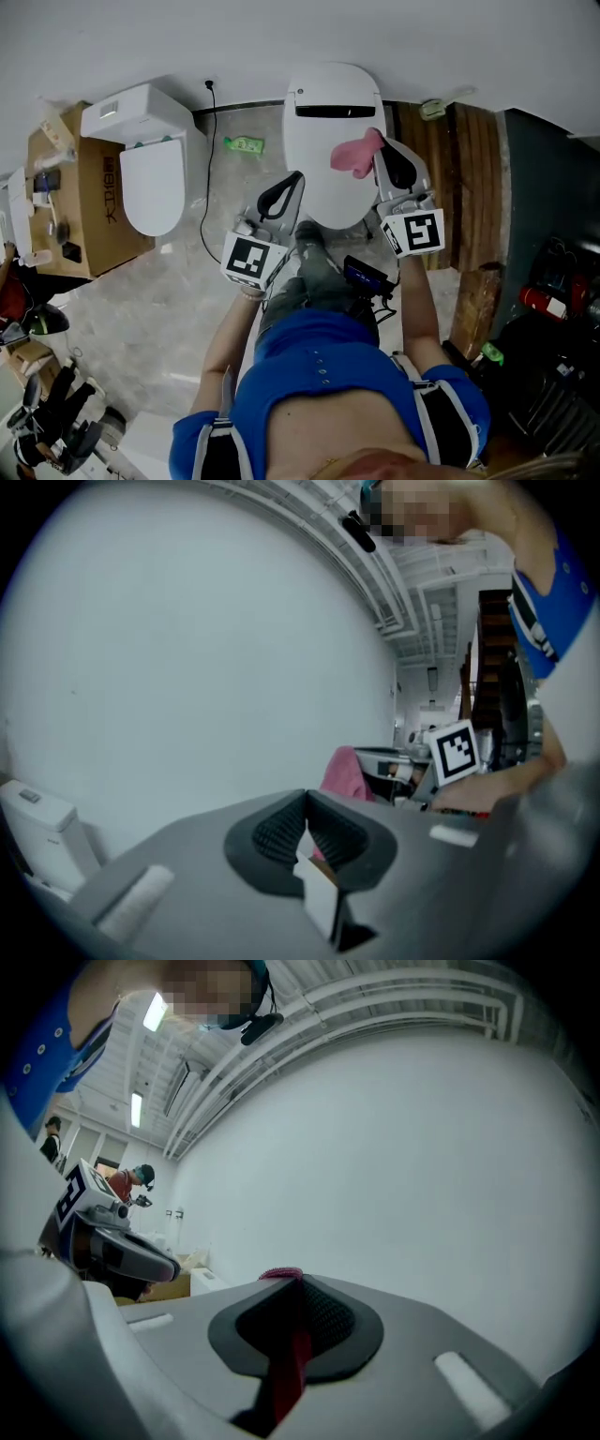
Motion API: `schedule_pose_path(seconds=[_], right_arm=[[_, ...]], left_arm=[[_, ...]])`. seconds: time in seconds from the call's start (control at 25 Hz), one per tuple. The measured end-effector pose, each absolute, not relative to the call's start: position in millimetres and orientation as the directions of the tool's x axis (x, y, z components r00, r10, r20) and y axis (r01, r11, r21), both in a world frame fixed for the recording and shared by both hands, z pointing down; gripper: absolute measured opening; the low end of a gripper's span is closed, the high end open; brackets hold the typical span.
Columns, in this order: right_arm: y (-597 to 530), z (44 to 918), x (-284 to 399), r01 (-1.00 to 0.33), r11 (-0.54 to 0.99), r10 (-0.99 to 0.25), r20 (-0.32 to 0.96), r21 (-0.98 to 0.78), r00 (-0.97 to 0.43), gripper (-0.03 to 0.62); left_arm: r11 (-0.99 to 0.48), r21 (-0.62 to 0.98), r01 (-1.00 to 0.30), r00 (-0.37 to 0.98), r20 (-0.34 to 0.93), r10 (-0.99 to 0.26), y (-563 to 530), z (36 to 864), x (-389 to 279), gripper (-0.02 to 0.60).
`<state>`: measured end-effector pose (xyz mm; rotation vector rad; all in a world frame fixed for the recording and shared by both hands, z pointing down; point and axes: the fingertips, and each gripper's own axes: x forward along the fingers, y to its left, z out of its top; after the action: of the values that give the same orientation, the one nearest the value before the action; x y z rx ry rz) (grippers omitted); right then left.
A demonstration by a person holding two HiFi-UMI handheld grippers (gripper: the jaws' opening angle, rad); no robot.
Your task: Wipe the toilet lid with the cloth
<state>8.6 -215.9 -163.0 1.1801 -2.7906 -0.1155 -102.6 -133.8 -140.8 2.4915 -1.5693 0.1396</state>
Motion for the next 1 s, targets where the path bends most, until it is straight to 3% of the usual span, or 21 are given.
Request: schedule_pose_path(seconds=[0.2,0.6,1.0], right_arm=[[-212,-118,-6,-0.663,0.734,-0.679,0.108,0.147,-0.726,0.014],[-239,-7,-18,-0.698,0.716,-0.696,0.079,-0.006,-0.714,0.014],[-295,107,-37,-0.714,0.697,-0.717,0.076,0.063,-0.693,0.014]], left_arm=[[-0.371,0.132,-0.919,0.391,0.189,-0.901,-110,-107,-115,0.000],[-0.319,0.200,-0.926,0.357,0.203,-0.912,-133,19,-149,0.000],[-0.326,0.178,-0.928,0.358,0.195,-0.913,-183,147,-164,0.000]])
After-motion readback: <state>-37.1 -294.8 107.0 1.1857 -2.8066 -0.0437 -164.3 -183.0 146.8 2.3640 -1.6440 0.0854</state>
